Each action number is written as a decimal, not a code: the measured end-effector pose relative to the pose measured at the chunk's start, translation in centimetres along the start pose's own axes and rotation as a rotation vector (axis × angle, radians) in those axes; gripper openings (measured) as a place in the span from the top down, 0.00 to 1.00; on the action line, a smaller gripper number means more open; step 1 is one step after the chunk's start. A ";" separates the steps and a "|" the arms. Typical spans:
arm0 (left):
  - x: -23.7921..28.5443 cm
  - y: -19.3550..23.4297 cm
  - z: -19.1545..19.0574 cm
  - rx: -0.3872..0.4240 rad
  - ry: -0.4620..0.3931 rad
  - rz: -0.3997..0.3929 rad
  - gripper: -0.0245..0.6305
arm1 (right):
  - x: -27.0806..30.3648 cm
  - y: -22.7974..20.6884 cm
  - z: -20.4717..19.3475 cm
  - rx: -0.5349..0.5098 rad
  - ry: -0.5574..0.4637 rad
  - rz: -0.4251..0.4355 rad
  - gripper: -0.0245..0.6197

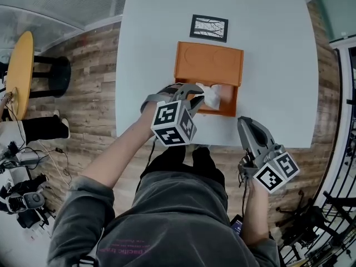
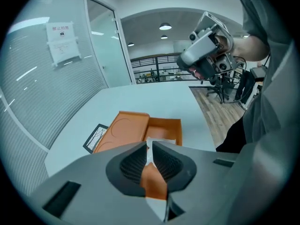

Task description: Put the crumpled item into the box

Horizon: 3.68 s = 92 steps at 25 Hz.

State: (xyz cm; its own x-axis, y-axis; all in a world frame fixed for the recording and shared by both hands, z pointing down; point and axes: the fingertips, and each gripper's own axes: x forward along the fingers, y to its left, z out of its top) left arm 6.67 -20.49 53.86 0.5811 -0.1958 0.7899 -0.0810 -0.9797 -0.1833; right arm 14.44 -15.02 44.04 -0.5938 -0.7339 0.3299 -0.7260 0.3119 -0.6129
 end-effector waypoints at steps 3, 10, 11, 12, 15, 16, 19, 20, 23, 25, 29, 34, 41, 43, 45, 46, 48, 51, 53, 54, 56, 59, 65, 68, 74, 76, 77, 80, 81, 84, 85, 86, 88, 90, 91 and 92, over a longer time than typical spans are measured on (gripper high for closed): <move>-1.5 0.3 0.4 -0.055 -0.053 0.011 0.88 | 0.2 0.8 0.7 -0.022 -0.002 0.004 0.96; -5.0 1.2 1.8 -0.199 -0.181 0.029 0.88 | 0.0 2.0 1.7 -0.065 -0.004 0.008 0.96; -5.5 1.3 2.0 -0.212 -0.199 0.033 0.88 | 0.0 2.2 1.9 -0.070 -0.005 0.009 0.96; -6.1 1.4 2.3 -0.223 -0.215 0.038 0.88 | 0.0 2.5 2.1 -0.077 -0.006 0.010 0.96; -7.9 1.6 3.2 -0.244 -0.267 0.059 0.88 | 0.0 3.2 2.6 -0.094 -0.012 0.012 0.96; -8.5 1.7 3.5 -0.246 -0.285 0.070 0.91 | 0.0 3.4 2.8 -0.100 -0.014 0.013 0.96; -10.2 1.9 4.1 -0.246 -0.327 0.098 0.92 | 0.0 4.1 3.2 -0.116 -0.020 0.014 0.96; -10.7 1.9 4.3 -0.246 -0.337 0.105 0.92 | 0.0 4.3 3.3 -0.121 -0.022 0.014 0.96; -12.1 1.9 4.8 -0.246 -0.367 0.126 0.92 | -0.2 4.8 3.7 -0.136 -0.031 0.016 0.96; -13.0 1.8 5.1 -0.245 -0.390 0.136 0.92 | -0.3 5.1 3.9 -0.145 -0.036 0.016 0.96; -14.9 1.6 5.4 -0.254 -0.446 0.159 0.94 | -0.3 6.0 4.2 -0.162 -0.047 0.016 0.96; -17.3 1.6 5.9 -0.287 -0.519 0.178 0.94 | -0.1 7.4 4.8 -0.188 -0.059 0.027 0.96; -20.0 1.8 5.9 -0.321 -0.589 0.196 0.94 | 0.7 9.5 5.4 -0.221 -0.072 0.052 0.96; -20.5 1.6 5.7 -0.337 -0.604 0.192 0.94 | 0.8 10.1 5.5 -0.233 -0.075 0.062 0.96; -20.8 1.4 5.6 -0.352 -0.613 0.186 0.94 | 0.8 10.8 5.6 -0.247 -0.078 0.078 0.96; -20.9 1.3 5.5 -0.355 -0.615 0.183 0.94 | 0.9 11.1 5.6 -0.254 -0.079 0.086 0.96; -21.1 1.2 5.5 -0.355 -0.622 0.182 0.94 | 0.9 11.6 5.6 -0.267 -0.080 0.099 0.96; -21.7 1.2 5.6 -0.354 -0.636 0.183 0.94 | 0.9 12.4 5.8 -0.281 -0.088 0.115 0.96; -22.2 1.1 5.5 -0.353 -0.642 0.186 0.94 | 0.8 13.1 5.8 -0.289 -0.097 0.127 0.96; -22.4 1.0 5.4 -0.355 -0.646 0.187 0.94 | 0.8 13.3 5.8 -0.291 -0.100 0.133 0.96; -22.8 0.8 5.3 -0.364 -0.655 0.188 0.94 | 0.8 13.7 5.6 -0.293 -0.098 0.143 0.96; -23.1 0.5 5.0 -0.368 -0.660 0.194 0.94 | 0.7 14.2 5.2 -0.295 -0.093 0.158 0.96; -23.4 -0.2 4.3 -0.372 -0.656 0.195 0.94 | 0.9 15.3 4.6 -0.289 -0.096 0.186 0.96; -23.6 -0.4 4.1 -0.374 -0.658 0.193 0.94 | 0.9 15.7 4.4 -0.293 -0.087 0.194 0.96; -23.7 -0.8 3.8 -0.371 -0.656 0.188 0.94 | 1.2 16.0 4.1 -0.300 -0.085 0.186 0.96; -23.7 -0.9 3.7 -0.367 -0.652 0.187 0.94 | 1.3 16.1 4.0 -0.300 -0.079 0.187 0.96; -23.6 -0.9 3.6 -0.366 -0.650 0.186 0.94 | 1.4 16.1 3.9 -0.300 -0.073 0.187 0.96; -23.5 -0.9 3.7 -0.367 -0.649 0.181 0.94 | 1.5 16.0 3.6 -0.298 -0.054 0.187 0.96; -23.5 -0.9 3.7 -0.366 -0.648 0.180 0.94 | 1.6 16.0 3.6 -0.298 -0.051 0.187 0.96; -23.4 -0.8 3.9 -0.363 -0.648 0.178 0.94 | 1.8 15.9 3.6 -0.300 -0.042 0.182 0.96; -23.3 -0.7 3.9 -0.362 -0.648 0.178 0.94 | 1.8 15.8 3.6 -0.302 -0.039 0.180 0.96; -23.2 -0.6 3.9 -0.361 -0.649 0.177 0.94 | 1.9 15.7 3.6 -0.303 -0.036 0.179 0.96; -23.2 -0.5 4.0 -0.361 -0.651 0.178 0.94 | 2.0 15.6 3.7 -0.307 -0.031 0.176 0.96; -23.2 -0.5 4.1 -0.361 -0.653 0.180 0.94 | 1.9 15.6 3.7 -0.313 -0.026 0.174 0.96; -23.2 -0.5 4.2 -0.360 -0.654 0.181 0.94 | 1.9 15.6 3.6 -0.315 -0.025 0.175 0.96; -23.2 -0.5 4.2 -0.360 -0.655 0.181 0.94 | 1.9 15.6 3.7 -0.316 -0.023 0.175 0.96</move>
State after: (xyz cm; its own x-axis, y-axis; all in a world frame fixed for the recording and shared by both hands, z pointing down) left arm -3.37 -15.25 33.18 0.8855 -0.3995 0.2371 -0.4142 -0.9101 0.0136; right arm 3.24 -13.77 32.50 -0.7131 -0.6653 0.2211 -0.6876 0.6024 -0.4052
